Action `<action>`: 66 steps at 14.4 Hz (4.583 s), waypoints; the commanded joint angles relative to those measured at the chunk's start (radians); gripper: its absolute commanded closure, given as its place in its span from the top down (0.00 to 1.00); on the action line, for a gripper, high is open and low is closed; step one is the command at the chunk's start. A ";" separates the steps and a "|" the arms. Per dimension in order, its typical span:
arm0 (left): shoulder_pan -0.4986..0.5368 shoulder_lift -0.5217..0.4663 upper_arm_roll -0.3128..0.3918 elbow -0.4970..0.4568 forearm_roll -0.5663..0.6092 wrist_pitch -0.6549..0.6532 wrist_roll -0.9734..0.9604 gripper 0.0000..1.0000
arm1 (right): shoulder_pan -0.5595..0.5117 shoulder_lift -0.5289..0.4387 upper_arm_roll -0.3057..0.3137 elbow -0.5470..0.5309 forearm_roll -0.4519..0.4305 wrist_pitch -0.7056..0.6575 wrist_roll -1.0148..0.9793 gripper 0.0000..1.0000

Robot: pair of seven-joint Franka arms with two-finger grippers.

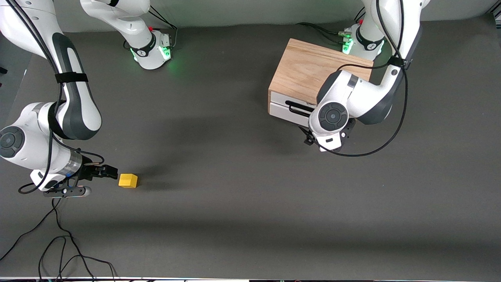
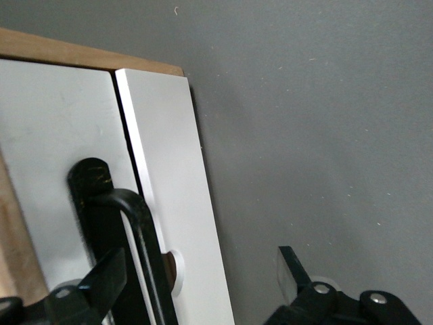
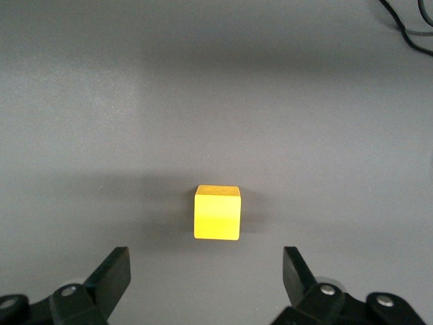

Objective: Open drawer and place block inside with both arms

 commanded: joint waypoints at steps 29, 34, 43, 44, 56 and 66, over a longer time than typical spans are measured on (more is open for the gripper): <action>-0.029 0.067 0.011 0.039 0.120 0.398 -0.027 1.00 | 0.007 0.195 -0.002 -0.147 -0.005 0.376 -0.037 1.00; -0.028 0.147 0.016 0.166 0.121 0.366 -0.030 1.00 | 0.007 0.196 -0.002 -0.149 -0.005 0.376 -0.037 1.00; -0.023 0.227 0.016 0.331 0.141 0.323 -0.028 1.00 | 0.006 0.196 -0.002 -0.141 -0.005 0.376 -0.037 0.98; -0.023 0.227 0.016 0.329 0.143 0.322 -0.028 1.00 | 0.006 0.196 -0.002 -0.139 -0.005 0.376 -0.037 0.98; -0.031 0.222 0.008 0.435 0.138 -0.066 -0.036 1.00 | 0.006 0.233 0.000 -0.087 0.003 0.373 -0.032 0.98; -0.017 0.152 -0.010 0.651 0.138 -0.492 0.077 1.00 | 0.007 0.234 0.003 -0.098 0.006 0.364 -0.034 0.95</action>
